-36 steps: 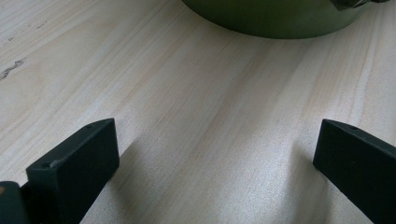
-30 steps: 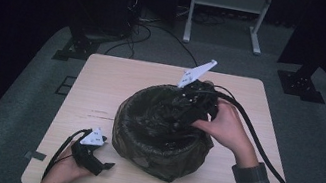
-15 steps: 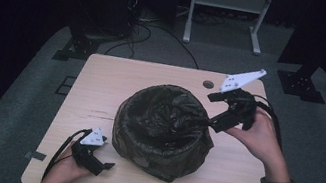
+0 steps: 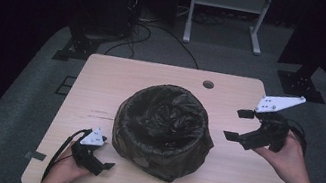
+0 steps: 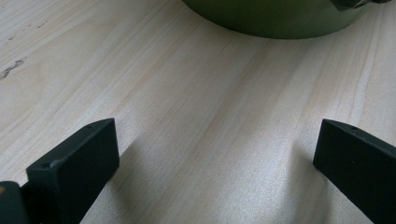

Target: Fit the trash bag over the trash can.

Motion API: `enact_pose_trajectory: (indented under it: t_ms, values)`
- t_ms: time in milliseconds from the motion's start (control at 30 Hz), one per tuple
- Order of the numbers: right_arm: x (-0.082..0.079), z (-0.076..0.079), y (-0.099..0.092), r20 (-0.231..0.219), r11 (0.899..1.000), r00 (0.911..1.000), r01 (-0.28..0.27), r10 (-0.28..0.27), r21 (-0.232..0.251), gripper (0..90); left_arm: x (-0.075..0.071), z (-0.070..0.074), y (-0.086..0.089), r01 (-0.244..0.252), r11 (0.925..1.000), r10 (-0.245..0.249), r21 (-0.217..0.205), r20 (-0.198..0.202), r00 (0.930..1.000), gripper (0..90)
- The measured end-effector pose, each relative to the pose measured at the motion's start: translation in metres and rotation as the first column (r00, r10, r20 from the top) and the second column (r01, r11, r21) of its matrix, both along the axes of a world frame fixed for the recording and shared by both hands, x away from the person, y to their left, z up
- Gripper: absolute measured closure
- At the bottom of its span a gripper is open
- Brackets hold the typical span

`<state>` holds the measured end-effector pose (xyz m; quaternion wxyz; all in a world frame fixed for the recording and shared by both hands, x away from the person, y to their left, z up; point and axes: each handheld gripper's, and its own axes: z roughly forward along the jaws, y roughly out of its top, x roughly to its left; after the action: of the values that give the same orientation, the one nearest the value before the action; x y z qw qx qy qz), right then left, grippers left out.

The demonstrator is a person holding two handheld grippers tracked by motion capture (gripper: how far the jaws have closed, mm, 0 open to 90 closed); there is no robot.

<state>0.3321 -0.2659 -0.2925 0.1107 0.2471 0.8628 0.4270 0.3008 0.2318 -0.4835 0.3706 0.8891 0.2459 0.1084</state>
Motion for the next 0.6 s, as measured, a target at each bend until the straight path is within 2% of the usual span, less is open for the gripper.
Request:
enact_pose_trajectory:
  t_ms: [33, 67, 233, 267, 333, 367, 433, 500, 533, 600]
  values:
    - [0.000, 0.000, 0.000, 0.000, 1.000, 1.0000, 0.000, 0.000, 0.000, 10.2, 0.000, 0.000, 0.000, 0.000, 1.0000, 0.000, 0.000, 0.000, 1.0000, 0.0]
    - [-0.003, -0.010, -0.007, 0.004, 1.000, 0.9999, 0.015, -0.015, 0.010, 10.3, 0.000, 0.000, 0.000, 0.001, 1.0000, -0.001, 0.002, -0.001, 1.0000, 0.0]
    - [-0.008, -0.024, -0.016, 0.011, 0.999, 0.9994, 0.032, -0.032, 0.025, 10.3, 0.000, 0.000, 0.000, 0.001, 1.0000, -0.001, 0.001, 0.000, 1.0000, 0.0]
    - [-0.011, -0.035, -0.021, 0.011, 0.999, 0.9990, 0.042, -0.043, 0.030, 10.3, 0.000, 0.000, 0.000, 0.000, 1.0000, 0.000, 0.001, -0.001, 1.0000, 0.0]
    - [-0.011, -0.040, -0.022, 0.007, 0.998, 0.9989, 0.046, -0.046, 0.033, 10.2, 0.000, 0.000, 0.000, 0.001, 1.0000, -0.001, 0.002, -0.001, 1.0000, 0.0]
    - [-0.013, -0.051, -0.025, 0.005, 0.998, 0.9983, 0.058, -0.059, 0.036, 10.3, 0.000, 0.000, 0.000, 0.001, 1.0000, -0.001, 0.002, -0.001, 1.0000, 0.0]
    - [-0.015, -0.062, -0.028, 0.004, 0.996, 0.9975, 0.071, -0.071, 0.048, 10.3, 0.000, 0.000, 0.000, 0.001, 1.0000, -0.001, 0.002, -0.001, 1.0000, 0.0]
    - [-0.015, -0.066, -0.030, 0.004, 0.996, 0.9971, 0.076, -0.077, 0.050, 10.3, 0.000, 0.000, 0.000, 0.000, 1.0000, 0.000, 0.001, -0.001, 1.0000, 0.0]
    - [-0.016, -0.076, -0.033, 0.009, 0.994, 0.9953, 0.096, -0.097, 0.050, 10.3, 0.000, 0.000, 0.000, 0.000, 1.0000, 0.000, 0.000, -0.001, 1.0000, 0.0]
    - [-0.016, -0.079, -0.034, 0.011, 0.993, 0.9947, 0.102, -0.103, 0.053, 10.3, 0.000, 0.000, 0.000, -0.001, 1.0000, 0.001, 0.000, -0.001, 1.0000, 0.0]
